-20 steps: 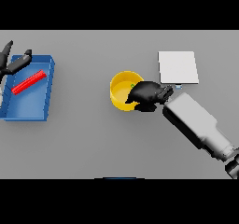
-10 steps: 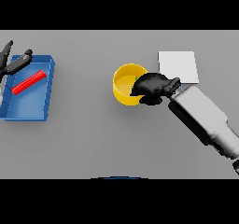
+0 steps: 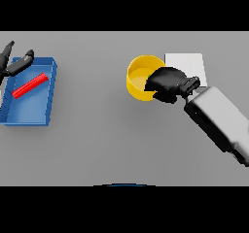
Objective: Pick up the red beaker and tilt it to pour out 1 green nut into yellow bowl. Pick up the yellow bowl and place it on the metallic measuring scale.
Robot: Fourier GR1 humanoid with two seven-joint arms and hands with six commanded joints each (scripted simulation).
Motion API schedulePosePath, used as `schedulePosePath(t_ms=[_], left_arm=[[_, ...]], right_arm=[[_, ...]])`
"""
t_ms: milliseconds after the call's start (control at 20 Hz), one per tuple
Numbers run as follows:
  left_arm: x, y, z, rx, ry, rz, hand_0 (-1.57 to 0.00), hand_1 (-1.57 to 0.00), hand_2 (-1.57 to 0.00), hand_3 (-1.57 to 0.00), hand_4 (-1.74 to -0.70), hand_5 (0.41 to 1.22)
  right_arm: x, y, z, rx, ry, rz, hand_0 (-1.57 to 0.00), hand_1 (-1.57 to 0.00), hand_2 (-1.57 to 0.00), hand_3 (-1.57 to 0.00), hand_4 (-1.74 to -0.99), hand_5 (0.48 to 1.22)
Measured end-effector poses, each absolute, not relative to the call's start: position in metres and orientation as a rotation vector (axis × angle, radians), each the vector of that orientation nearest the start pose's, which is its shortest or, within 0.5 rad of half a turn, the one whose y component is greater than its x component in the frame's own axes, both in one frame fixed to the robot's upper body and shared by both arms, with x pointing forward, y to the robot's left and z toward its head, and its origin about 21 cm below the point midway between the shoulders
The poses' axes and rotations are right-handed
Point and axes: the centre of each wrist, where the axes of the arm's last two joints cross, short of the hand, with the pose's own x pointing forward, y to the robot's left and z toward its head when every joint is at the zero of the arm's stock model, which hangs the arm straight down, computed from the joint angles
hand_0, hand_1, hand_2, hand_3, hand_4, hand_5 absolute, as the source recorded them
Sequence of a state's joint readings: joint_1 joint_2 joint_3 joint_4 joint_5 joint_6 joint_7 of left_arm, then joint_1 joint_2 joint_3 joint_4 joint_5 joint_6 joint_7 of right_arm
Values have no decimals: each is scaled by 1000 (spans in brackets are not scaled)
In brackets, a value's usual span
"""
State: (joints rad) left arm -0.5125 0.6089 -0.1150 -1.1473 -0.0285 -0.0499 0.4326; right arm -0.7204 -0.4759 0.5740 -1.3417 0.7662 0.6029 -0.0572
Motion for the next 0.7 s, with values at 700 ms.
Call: schedulePosePath(t_ms=[700], left_arm=[[355,336,115,547,-1121,-420,1,1,1,1,-858,768]], right_arm=[[414,-238,127,-777,-1171,1732,-1570,-1571,-1533,-1159,-1741,1221]])
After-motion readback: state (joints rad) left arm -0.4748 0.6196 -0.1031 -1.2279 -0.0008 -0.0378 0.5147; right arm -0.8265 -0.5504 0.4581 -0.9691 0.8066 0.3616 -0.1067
